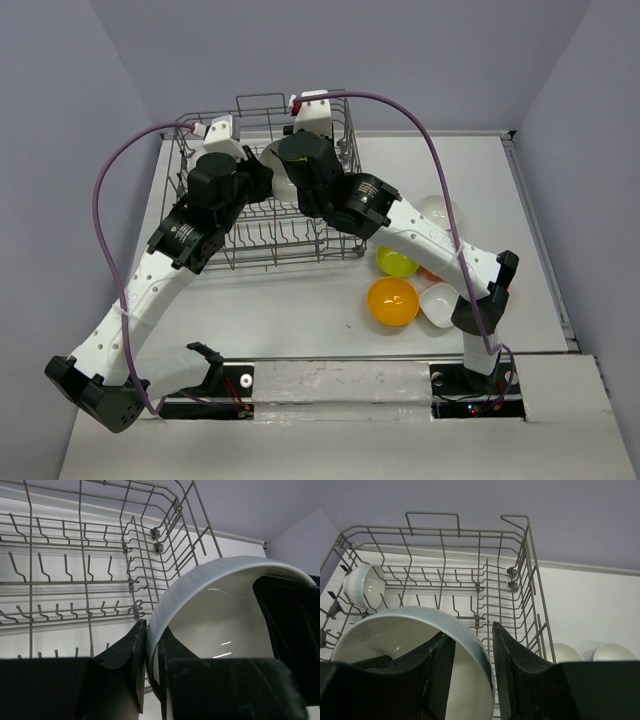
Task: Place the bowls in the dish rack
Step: Pass from the right arm to the left
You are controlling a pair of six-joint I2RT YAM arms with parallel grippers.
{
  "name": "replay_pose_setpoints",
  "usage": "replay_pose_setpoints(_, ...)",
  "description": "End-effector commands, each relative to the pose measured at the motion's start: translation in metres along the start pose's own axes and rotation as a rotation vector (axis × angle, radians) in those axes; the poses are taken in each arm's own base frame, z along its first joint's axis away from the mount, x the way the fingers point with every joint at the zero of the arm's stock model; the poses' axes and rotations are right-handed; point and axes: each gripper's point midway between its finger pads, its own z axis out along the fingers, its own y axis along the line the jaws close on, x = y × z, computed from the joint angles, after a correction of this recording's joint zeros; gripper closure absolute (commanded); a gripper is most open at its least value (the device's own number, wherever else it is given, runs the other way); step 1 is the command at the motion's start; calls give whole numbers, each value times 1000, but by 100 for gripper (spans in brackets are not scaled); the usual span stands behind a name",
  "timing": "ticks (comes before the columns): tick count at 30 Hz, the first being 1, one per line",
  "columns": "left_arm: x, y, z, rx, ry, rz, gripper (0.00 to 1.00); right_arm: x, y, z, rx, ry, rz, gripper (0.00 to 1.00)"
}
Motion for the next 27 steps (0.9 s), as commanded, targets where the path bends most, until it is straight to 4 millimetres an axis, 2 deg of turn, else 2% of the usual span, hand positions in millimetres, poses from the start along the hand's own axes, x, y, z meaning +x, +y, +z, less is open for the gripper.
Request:
replay_pose_setpoints(1,-53,-28,-21,102,-149,-46,100,-38,-14,-12,-12,-71,111,57)
replay_pose_setpoints(4,-56,-26,-24,96,-160,-47,100,-38,-16,-13,-9,-72,113,49)
replay_pose_setpoints(8,-59,-26,-25,94,-170,-50,100,-38,-17,-14,-7,-72,111,47)
replay_pose_setpoints(11,-60,-26,-26,92,-174,-54,100,-38,-19,-15,-9,-72,116,41)
replay_pose_setpoints(22,-61,-19,-21,48,-180,-51,100,-54,-30,-31,-67,-88,167,40)
replay_pose_setpoints(27,-63,-12,-16,12,-187,-39,100,-68,-34,-46,-157,-97,206,37)
